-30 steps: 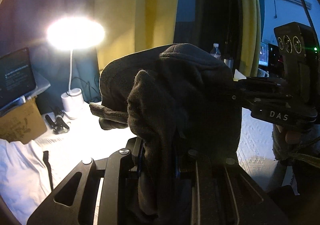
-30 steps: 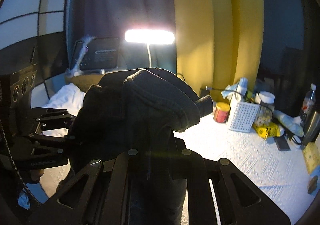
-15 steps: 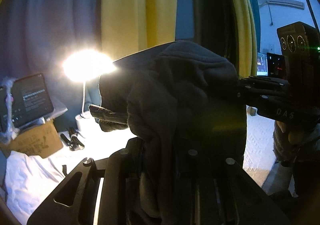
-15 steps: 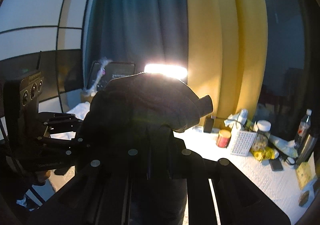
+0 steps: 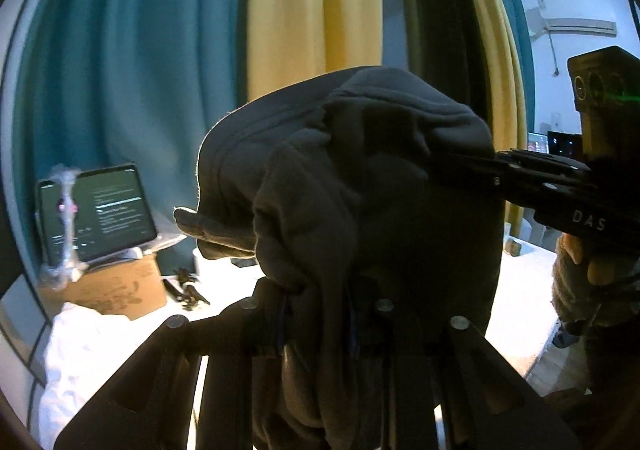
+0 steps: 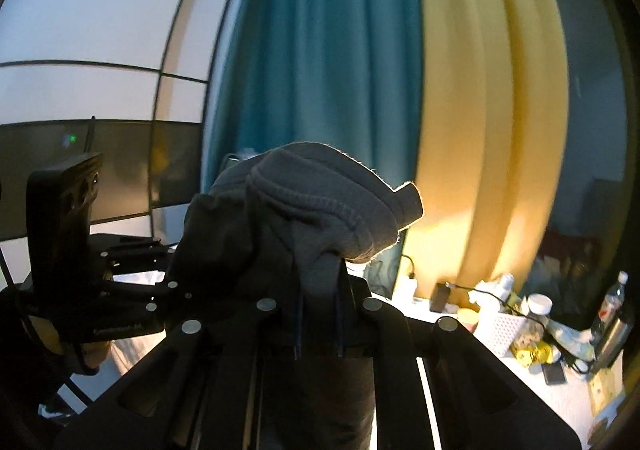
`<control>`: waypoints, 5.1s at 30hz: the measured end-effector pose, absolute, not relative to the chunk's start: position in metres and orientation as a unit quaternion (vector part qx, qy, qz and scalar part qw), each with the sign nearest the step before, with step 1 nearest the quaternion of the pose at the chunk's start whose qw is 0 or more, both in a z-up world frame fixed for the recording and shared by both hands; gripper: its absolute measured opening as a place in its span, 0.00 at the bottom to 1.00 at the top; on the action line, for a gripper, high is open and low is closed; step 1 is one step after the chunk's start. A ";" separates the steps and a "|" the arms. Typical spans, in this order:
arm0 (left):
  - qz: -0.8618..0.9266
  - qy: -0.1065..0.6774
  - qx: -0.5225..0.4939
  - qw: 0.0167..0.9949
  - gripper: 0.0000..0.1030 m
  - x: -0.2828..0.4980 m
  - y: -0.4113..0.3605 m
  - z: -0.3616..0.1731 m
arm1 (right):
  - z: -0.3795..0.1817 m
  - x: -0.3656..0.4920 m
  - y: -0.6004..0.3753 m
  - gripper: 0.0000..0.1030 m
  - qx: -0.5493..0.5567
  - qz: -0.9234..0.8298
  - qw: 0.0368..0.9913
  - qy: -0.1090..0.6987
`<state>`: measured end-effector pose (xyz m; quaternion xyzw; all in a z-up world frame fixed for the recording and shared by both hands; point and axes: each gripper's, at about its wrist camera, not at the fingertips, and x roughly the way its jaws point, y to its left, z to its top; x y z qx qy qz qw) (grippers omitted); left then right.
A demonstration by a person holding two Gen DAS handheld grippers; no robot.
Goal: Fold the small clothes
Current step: 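Lift the gripped shirt end high with both tools and flip it over, then lower the shirt end onto the bedspread with both tools and open the right tool, then open the left tool and release the folded shirt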
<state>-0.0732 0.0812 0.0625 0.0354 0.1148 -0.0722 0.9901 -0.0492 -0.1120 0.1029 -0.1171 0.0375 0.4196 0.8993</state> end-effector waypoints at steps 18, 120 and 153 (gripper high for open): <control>0.005 0.096 0.075 0.993 0.19 -0.128 0.137 0.077 | 0.118 -0.107 -0.067 0.12 -0.132 0.488 0.863 0.003; 0.063 0.431 -0.076 0.897 0.25 0.172 0.263 -0.105 | -0.115 0.244 0.041 0.41 -0.077 0.352 0.844 0.397; 0.062 0.408 -0.049 0.910 0.27 0.075 0.215 -0.083 | -0.115 0.187 0.010 0.64 -0.084 0.315 0.859 0.394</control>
